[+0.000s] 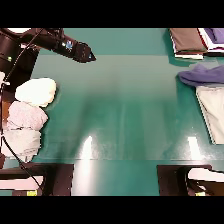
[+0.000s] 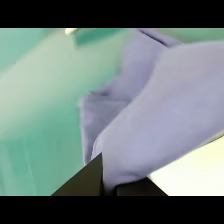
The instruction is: Fold the shirts.
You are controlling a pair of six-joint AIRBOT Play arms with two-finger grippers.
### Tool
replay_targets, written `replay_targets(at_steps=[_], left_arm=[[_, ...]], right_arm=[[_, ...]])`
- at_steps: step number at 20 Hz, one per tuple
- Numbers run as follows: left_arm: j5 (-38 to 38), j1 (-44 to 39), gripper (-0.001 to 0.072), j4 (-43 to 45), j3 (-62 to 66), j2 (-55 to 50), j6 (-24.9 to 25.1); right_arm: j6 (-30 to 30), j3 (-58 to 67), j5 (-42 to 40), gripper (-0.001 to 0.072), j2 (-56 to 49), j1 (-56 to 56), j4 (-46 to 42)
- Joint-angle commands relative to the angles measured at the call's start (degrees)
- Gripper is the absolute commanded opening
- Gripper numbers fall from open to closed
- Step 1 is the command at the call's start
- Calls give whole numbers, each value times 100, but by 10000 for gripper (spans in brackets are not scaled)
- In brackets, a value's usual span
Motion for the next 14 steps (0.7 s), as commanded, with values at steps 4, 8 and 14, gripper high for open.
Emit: replay_targets(at_steps=[4,8,14], left_arm=[[17,-39,28,13,0,-2,7],[-7,-39,28,31,0,-2,9],[-35,-39,29,35,0,-2,13]], right_arm=[[-278,737,293,13,15,-361,382],[-271,1078,745,13,103,-361,184],[-245,1073,1491,13,518,-444,-914]])
